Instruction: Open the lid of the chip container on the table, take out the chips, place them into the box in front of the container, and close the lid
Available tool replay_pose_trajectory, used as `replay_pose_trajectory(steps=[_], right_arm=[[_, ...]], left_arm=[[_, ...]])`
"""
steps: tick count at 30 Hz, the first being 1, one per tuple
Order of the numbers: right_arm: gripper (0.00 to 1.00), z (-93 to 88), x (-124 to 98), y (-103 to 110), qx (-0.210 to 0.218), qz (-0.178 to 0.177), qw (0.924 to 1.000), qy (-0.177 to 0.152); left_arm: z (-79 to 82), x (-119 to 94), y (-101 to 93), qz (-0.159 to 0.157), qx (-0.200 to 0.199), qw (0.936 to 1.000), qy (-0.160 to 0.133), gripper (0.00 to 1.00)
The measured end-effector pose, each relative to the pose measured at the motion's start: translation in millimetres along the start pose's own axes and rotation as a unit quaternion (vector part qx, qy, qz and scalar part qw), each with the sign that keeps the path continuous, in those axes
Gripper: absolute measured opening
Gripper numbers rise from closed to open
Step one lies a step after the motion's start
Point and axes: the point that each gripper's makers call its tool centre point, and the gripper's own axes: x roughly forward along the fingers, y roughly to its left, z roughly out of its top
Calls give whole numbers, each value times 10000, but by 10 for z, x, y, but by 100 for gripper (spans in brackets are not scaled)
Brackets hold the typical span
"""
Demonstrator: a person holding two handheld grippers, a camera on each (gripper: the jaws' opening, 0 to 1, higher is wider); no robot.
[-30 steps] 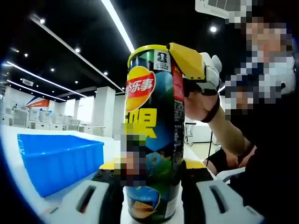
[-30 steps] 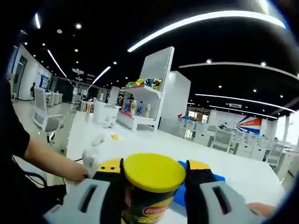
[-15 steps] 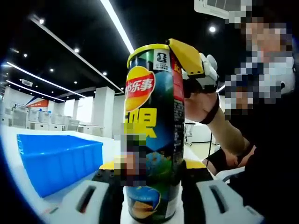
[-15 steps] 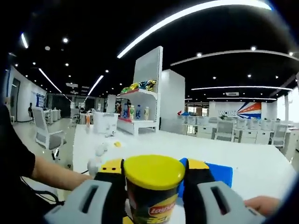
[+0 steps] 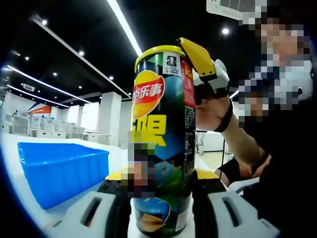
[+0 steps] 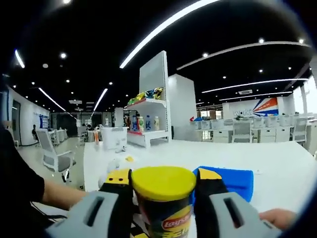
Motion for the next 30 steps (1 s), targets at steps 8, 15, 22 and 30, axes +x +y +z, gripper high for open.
replay_pose_trajectory(steps=[8,15,22,30], right_arm=[[42,65,-42,-46,839,187,9961,-190],[43,102,-46,-34,958,228,9946,-332],[43,283,-110,-60,1082,251,9922,-569],[43,625,-392,-430,944,-208,9916,-865]], left_arm=[[0,8,-13,-9,3,10000,2,48],[4,7,-13,-15,-3,10000,-2,48],[5,6,-7,-14,-18,10000,-6,48],[3,7,-8,-8,-37,10000,-4,48]])
